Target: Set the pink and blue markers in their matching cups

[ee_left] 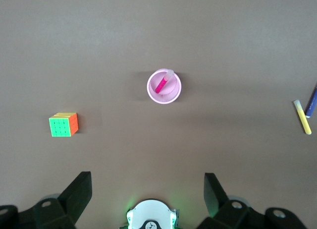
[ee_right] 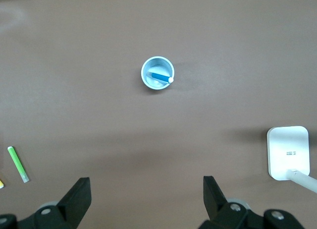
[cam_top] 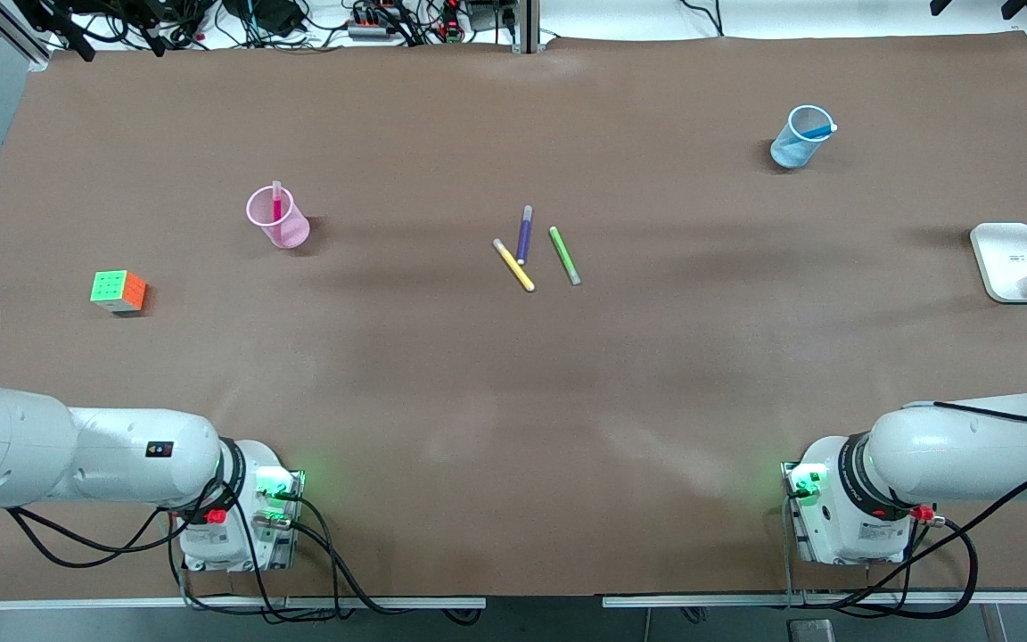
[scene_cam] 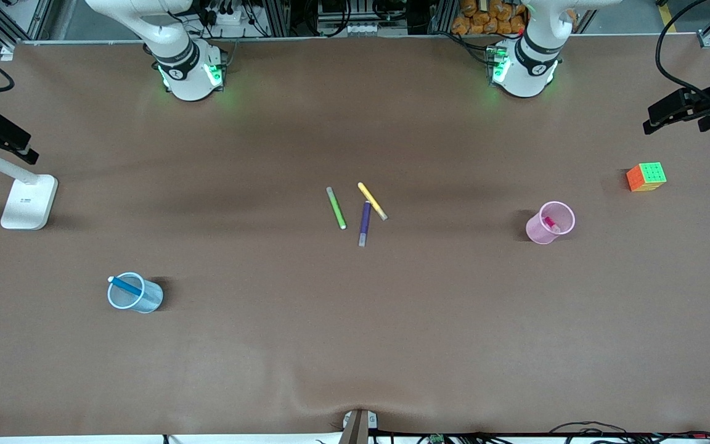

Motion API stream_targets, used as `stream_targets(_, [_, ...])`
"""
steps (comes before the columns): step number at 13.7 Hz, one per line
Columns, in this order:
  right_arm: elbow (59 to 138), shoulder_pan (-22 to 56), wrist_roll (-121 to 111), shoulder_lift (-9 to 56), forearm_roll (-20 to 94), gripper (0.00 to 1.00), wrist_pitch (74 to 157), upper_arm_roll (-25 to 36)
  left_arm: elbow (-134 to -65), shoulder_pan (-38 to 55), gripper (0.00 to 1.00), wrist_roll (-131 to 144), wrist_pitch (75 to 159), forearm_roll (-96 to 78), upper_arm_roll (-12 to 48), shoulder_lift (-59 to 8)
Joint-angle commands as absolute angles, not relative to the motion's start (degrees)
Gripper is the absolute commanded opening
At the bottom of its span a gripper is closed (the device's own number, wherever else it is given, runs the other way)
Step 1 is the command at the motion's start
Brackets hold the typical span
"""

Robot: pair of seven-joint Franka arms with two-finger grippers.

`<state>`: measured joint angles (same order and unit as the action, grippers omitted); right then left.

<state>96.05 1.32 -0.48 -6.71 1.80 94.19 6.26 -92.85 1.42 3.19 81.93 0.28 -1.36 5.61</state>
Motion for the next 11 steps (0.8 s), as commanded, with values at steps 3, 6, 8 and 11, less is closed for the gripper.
stream_targets(3, [95.3,0.4,-0.4,-7.0,-1.2,1.0,91.8,5.8,-91.2,0.7,1.0,2.8,80.1,-0.4,-1.1,5.7])
stream_targets(6, [95.1,0.5,-0.3,-7.0,-1.5,1.0,91.9,5.7,-91.1,0.8,1.0,2.5,80.1,-0.4,-1.1,5.7])
stream_targets(8, [95.1,0.6,-0.3,-7.0,-1.4,1.0,92.4,5.7,-91.2,0.7,1.0,2.2,80.1,-0.4,-1.1,5.2])
stream_targets(11, [95.1,0.7,-0.3,-6.4,-1.2,1.0,92.5,5.7,-91.1,0.8,1.0,2.4,80.1,-0.1,-1.1,4.9])
